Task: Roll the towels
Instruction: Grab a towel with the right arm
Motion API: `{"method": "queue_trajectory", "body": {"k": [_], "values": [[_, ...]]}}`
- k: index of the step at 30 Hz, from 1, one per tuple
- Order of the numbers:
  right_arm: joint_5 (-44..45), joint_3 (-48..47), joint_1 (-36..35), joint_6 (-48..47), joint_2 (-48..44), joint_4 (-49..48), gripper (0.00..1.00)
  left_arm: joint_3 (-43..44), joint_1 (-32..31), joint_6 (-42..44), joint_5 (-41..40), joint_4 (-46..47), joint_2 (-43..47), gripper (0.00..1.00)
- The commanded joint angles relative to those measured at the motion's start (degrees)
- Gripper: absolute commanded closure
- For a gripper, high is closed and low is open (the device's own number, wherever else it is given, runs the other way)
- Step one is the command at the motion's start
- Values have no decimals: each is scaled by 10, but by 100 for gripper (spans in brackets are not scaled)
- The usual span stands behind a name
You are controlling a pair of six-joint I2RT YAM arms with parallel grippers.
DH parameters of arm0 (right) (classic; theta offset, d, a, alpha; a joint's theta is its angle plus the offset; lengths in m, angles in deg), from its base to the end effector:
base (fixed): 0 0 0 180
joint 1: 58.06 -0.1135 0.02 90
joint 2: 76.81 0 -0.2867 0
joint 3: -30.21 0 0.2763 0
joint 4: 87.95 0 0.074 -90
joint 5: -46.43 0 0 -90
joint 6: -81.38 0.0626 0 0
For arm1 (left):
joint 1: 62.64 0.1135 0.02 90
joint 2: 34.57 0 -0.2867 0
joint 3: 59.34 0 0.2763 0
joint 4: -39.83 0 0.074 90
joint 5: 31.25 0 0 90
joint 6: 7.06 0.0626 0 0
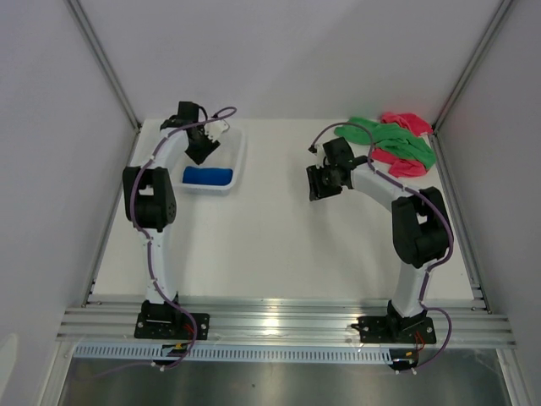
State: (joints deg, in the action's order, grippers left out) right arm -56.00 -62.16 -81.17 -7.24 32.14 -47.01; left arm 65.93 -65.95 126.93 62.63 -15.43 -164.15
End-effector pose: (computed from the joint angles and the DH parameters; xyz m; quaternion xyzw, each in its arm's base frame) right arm 0.4090 0.1892 0.1918 -0.2096 0.9316 0.1605 0.2496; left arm 0.5461 -0.0358 0.1960 0.3950 0.8798 0.0605 0.2573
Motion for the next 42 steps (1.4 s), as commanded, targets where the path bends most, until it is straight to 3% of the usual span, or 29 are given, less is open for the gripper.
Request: {"method": "queue_trajectory", "body": {"k": [1, 5, 10, 11, 12, 13, 14, 15, 17, 22, 24, 25, 27, 29, 32, 34, 38, 42], "values": [[32, -13, 7, -12, -44, -24, 54, 25, -3, 2, -14, 37, 48, 45], [83, -18, 27, -27, -72, -48, 54, 31, -10, -26, -35, 68, 72, 43], [218, -20, 52, -97, -147, -108, 52, 64, -16, -99, -54, 83, 166, 22], [266, -19, 57, -115, -155, -118, 47, 68, -17, -107, -52, 77, 184, 7], [280, -11, 63, -120, -173, -145, 42, 74, -17, -120, -43, 66, 202, 1], [291, -3, 70, -122, -183, -163, 35, 73, -17, -123, -25, 61, 243, 0], [312, 8, 84, -109, -194, -212, 1, 70, -17, -130, -13, 55, 264, 1], [315, 30, 91, -98, -215, -232, 0, 61, -17, -142, 19, 45, 285, 1], [304, 52, 115, -58, -236, -275, 1, 42, -17, -166, 40, 44, 346, 1], [159, 91, 187, -2, -260, -327, 1, -7, -14, -275, 68, 5, 432, 1], [164, 64, 209, 11, -243, -295, 5, -38, -13, -241, 166, -63, 465, 1], [169, 52, 213, 13, -234, -286, 9, -79, -13, -178, 205, -82, 479, 0], [175, 35, 218, 19, -213, -253, 20, -169, -21, -139, 271, -105, 509, 5], [189, 37, 218, 19, -202, -263, 27, -273, -37, -78, 262, -96, 550, 10], [208, 31, 226, 33, -171, -263, 33, -456, -98, -3, 116, -30, 586, 28], [205, -8, 266, 86, -145, -239, 37, -509, -113, 15, 92, 8, 594, 30], [149, -91, 315, 158, -70, -173, 42, -547, -121, 2, 70, 60, 584, 30], [181, -124, 319, 169, 2, -182, 37, -552, -121, 0, 61, 110, 540, 30]]}}
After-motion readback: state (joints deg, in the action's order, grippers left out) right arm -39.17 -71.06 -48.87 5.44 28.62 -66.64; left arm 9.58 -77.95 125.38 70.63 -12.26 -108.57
